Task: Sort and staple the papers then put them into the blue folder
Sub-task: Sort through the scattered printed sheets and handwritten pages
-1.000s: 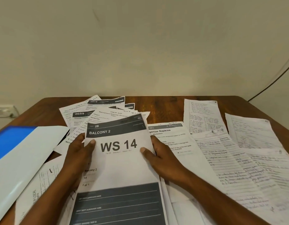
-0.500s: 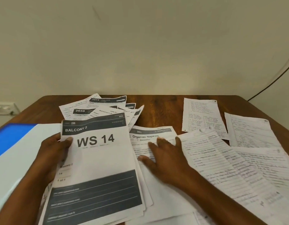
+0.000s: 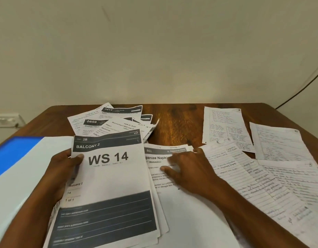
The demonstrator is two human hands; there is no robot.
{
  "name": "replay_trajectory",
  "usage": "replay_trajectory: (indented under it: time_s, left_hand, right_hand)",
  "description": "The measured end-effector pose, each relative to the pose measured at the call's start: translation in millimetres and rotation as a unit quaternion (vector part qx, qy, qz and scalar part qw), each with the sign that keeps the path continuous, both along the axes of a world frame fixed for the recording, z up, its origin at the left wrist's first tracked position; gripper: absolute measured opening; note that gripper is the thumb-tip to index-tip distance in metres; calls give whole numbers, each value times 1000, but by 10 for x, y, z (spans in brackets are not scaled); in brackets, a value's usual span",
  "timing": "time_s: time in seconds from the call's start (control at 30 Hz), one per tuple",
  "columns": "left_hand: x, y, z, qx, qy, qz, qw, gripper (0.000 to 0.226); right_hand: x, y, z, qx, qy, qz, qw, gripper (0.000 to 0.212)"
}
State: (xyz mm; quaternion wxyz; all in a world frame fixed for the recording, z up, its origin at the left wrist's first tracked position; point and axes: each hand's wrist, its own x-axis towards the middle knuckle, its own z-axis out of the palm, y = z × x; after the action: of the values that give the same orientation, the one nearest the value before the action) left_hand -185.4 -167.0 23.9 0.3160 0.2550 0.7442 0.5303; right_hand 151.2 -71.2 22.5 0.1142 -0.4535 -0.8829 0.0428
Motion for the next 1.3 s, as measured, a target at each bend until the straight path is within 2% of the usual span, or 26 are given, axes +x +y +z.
replay_trajectory:
  time_s: [0.07, 0.1, 0.2, 0.27, 0.33, 0.37, 0.5, 0.57, 0.87, 0.97, 1.07, 1.2, 1.3]
  left_hand:
    - [21, -3, 26, -3, 12, 7, 1000, 17]
    - [21, -6, 42, -6, 15, 10, 1000, 17]
    - [-6, -26, 70, -16, 19, 23, 999, 19]
    - [-24, -36, 68, -24, 21, 27, 999, 19]
    - [-28, -37, 66, -26, 25, 30, 999, 17]
    - [-28, -37, 75, -29, 26, 32, 999, 16]
    - [-64, -23, 57, -33, 22, 37, 998, 14]
    - [-56, -25, 46, -30, 26, 37, 999, 14]
    - [28, 33, -5, -21, 39, 6, 999, 14]
    - [11, 36, -20, -20, 35, 3, 999, 14]
    - [1, 16, -10, -9, 26, 8, 1000, 15]
    - [36, -1, 22, 0, 24, 0, 1000, 15]
    - [27, 12, 4, 1, 21, -6, 1000, 17]
  right_hand:
    - [63, 91, 23, 29, -3, -33, 999, 87]
    - [92, 129, 47, 45, -10, -49, 998, 88]
    - [170, 167, 139, 93, -28, -91, 991, 58]
    - [187, 184, 118, 129, 17, -96, 987, 39]
    - [185, 203, 63, 152, 81, -91, 981, 32]
    - [179, 224, 29, 153, 87, -86, 981, 36]
    - [124, 153, -45, 20, 33, 3, 999, 67]
    - [97, 68, -61, -20, 2, 26, 999, 74]
    - [-111, -237, -77, -12, -24, 115, 993, 62]
    - [-118, -226, -63, -22, -4, 127, 992, 57]
    - [-40, -82, -76, -35, 60, 88, 994, 49]
    - [182, 221, -85, 12, 93, -44, 995, 33]
    - [334, 392, -96, -16, 129, -94, 987, 38]
